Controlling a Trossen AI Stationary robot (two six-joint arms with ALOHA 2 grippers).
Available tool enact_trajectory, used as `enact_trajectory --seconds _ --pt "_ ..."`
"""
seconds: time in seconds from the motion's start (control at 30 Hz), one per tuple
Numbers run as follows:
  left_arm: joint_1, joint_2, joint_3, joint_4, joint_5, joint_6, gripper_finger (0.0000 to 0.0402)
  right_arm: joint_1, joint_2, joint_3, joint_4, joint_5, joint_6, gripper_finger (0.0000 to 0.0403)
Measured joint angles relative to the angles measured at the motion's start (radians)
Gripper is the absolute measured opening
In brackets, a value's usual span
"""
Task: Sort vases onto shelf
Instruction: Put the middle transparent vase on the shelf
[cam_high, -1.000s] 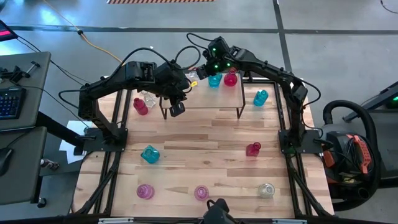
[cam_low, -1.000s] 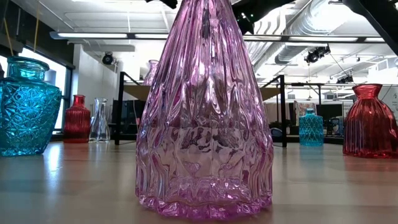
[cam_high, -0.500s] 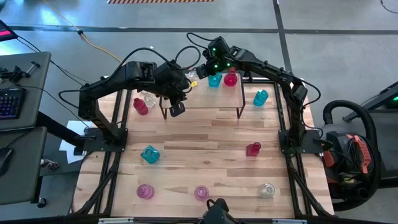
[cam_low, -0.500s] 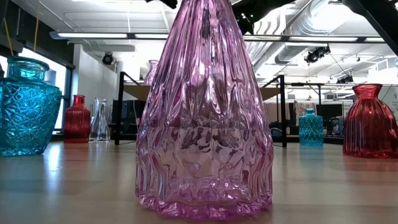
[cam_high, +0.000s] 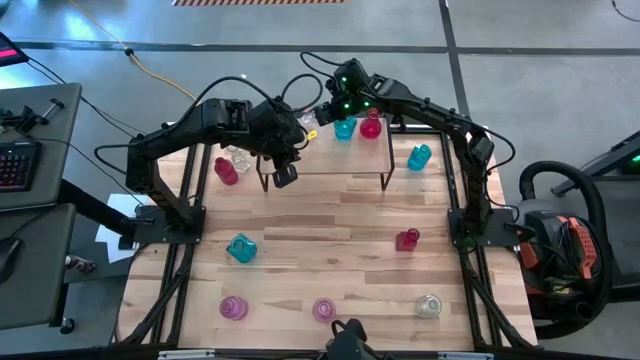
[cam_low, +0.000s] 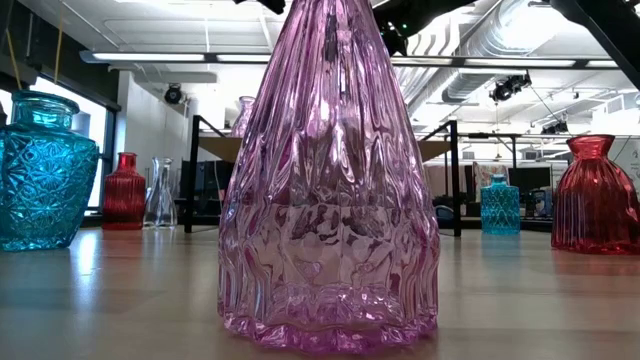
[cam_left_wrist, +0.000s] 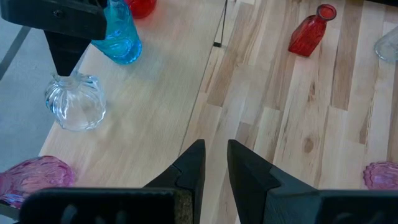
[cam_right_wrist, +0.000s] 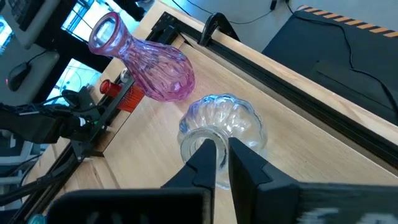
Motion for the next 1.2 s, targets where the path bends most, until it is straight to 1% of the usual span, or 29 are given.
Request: enact_trajectory --seconds 0.1,0.2,0.57,0.83,1.0,1.07,1.2 --pt "0.000 0.000 0.000 0.000 0.000 0.000 0.0058 0.000 0.000 0.000 -0.001 0.000 0.000 0.0030" --pt "0.000 0.000 0.000 0.000 0.000 0.000 0.0058 0.000 0.000 0.000 -0.003 0.000 0.001 0.0038" --pt "0.000 0.000 0.000 0.000 0.000 0.000 0.0058 0.002 0.000 0.004 -0.004 0.001 -0.005 0.0039" --pt "0.000 0.000 0.000 0.000 0.000 0.000 0.0058 0.024 0.003 0.100 -0.063 0.004 -0.042 0.0039" --pt "0.000 0.000 0.000 0.000 0.000 0.000 0.0058 0.059 0.004 0.106 -0.080 0.004 -0.046 0.0039" --pt "0.000 0.000 0.000 0.000 0.000 0.000 0.0058 0.075 0.004 0.107 -0.082 0.021 -0.046 0.0039" --pt "0.000 0.000 0.000 0.000 0.000 0.000 0.0058 0.101 0.004 0.107 -0.095 0.102 -0.046 0.0039"
